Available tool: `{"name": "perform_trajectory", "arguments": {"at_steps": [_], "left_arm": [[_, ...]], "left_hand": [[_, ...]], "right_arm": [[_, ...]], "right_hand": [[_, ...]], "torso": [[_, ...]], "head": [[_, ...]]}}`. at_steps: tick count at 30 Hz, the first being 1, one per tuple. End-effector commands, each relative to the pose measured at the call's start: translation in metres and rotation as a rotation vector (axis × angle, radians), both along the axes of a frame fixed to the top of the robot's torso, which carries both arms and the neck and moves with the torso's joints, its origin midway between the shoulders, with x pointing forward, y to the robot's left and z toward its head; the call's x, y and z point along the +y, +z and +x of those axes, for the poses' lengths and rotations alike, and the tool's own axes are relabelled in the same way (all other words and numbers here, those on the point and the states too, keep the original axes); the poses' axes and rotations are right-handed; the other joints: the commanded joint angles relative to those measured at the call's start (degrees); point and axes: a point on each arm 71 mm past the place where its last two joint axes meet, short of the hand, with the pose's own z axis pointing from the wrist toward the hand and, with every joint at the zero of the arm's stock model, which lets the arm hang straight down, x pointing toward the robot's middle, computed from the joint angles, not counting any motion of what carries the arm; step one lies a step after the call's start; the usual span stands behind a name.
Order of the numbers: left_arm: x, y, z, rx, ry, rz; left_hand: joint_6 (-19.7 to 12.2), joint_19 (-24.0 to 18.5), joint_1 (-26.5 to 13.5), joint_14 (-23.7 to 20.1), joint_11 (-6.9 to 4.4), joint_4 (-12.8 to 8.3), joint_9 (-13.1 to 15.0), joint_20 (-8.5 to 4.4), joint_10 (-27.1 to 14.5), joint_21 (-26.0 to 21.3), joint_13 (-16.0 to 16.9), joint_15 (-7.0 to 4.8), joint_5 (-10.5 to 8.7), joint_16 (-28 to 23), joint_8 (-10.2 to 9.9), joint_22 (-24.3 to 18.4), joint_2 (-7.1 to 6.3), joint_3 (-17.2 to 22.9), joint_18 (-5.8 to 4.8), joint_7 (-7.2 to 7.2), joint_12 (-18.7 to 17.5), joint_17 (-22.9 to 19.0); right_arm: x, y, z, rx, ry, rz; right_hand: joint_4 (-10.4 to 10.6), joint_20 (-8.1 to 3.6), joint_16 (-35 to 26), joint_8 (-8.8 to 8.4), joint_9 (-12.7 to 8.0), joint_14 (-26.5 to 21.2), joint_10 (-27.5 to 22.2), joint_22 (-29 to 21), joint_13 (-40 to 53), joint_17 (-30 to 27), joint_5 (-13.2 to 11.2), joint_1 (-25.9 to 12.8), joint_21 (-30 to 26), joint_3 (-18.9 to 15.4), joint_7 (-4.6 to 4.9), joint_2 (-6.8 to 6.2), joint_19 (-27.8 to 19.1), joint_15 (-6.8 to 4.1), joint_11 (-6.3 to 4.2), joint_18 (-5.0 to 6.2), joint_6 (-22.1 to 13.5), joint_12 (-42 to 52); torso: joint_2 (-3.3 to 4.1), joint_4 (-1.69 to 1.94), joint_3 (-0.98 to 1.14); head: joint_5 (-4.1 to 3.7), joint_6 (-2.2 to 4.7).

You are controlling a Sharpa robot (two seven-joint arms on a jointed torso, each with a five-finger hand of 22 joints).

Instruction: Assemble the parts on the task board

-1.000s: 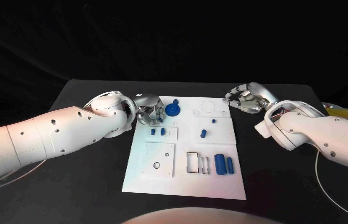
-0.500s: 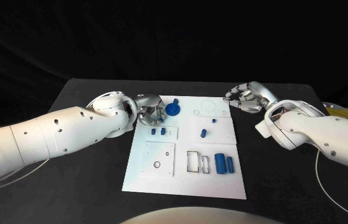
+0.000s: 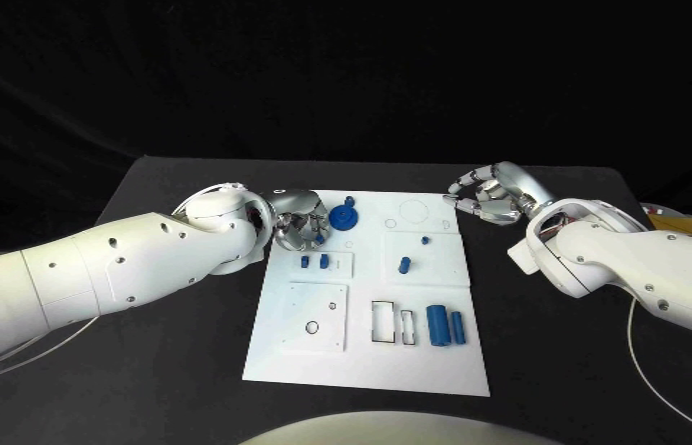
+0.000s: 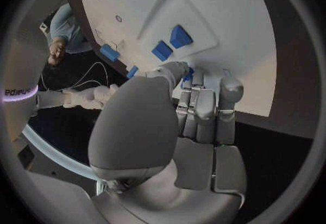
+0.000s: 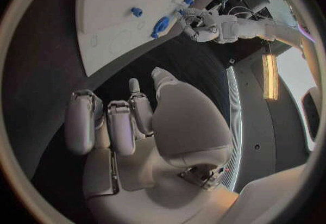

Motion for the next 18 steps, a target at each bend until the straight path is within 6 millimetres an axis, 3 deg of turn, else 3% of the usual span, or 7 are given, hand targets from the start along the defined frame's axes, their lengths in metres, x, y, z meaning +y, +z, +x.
{"name": "perform_trajectory", "arguments": {"at_steps": [1,10,18], "left_arm": [[-0.0012,-0.0025,-0.0017,0.021,-0.003,0.005],[-0.0011,-0.0016,-0.0016,0.014,0.002,-0.007],[0.0004,-0.0017,-0.0011,0.014,0.010,-0.006]], "left_hand": [[-0.3,-0.6,-0.6,-0.6,0.15,0.4,-0.1,0.20,-0.6,-0.5,-0.1,0.28,0.17,-0.4,-0.4,-0.2,-0.27,-0.1,-0.47,0.13,-0.5,-0.5],[-1.6,-1.4,-1.2,-1.9,0.92,0.6,-0.6,0.83,-2.9,-1.4,-0.6,0.96,0.23,-0.9,-1.6,-1.0,-0.89,-0.1,-0.27,0.43,-2.4,-2.5],[-4.5,-2.5,-1.7,-3.3,1.72,1.0,-1.8,1.47,-4.2,-2.6,-0.6,1.64,0.28,-1.4,-3.7,-2.1,-1.46,-0.2,0.02,1.62,-3.1,-4.7]], "right_arm": [[0.0007,0.0001,-0.0004,-0.006,0.009,-0.003],[0.0007,0.0000,-0.0002,-0.007,0.009,-0.003],[0.0004,-0.0001,-0.0001,-0.007,0.008,-0.003]], "right_hand": [[0.1,-0.06,-0.3,0.37,0.1,3.5,-0.4,6.7,2.3,4.5,0.4,-0.4,-0.3,0.3,-0.12,0.09,-0.3,-0.39,0.03,0.35,-0.4,-0.3],[0.1,-0.06,-0.3,0.37,0.1,3.5,-0.4,6.7,2.3,4.5,0.4,-0.4,-0.3,0.3,-0.12,0.09,-0.3,-0.39,0.03,0.35,-0.4,-0.3],[0.1,-0.08,-0.4,0.42,0.1,3.5,-0.5,6.6,2.2,4.4,0.4,-0.4,-0.5,0.4,-0.12,0.07,-0.3,-0.41,0.02,0.37,-0.5,-0.4]], "torso": [[0.00,0.01,-0.01],[-0.03,0.03,-0.02],[0.01,0.02,-0.01]], "head": [[-0.06,0.03],[-0.06,0.09],[-0.03,0.16]]}}
